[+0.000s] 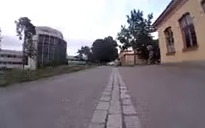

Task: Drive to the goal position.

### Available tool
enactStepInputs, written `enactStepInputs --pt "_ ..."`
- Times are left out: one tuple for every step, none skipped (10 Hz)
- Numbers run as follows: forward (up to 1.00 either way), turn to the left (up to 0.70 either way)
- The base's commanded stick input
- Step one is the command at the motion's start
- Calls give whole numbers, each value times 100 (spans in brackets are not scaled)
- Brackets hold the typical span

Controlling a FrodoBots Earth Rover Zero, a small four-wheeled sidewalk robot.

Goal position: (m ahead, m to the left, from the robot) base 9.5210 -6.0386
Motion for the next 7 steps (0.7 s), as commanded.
enactStepInputs --pt "45 0" --pt "45 0" --pt "45 0" --pt "45 0" --pt "45 0" --pt "45 0" --pt "45 0"
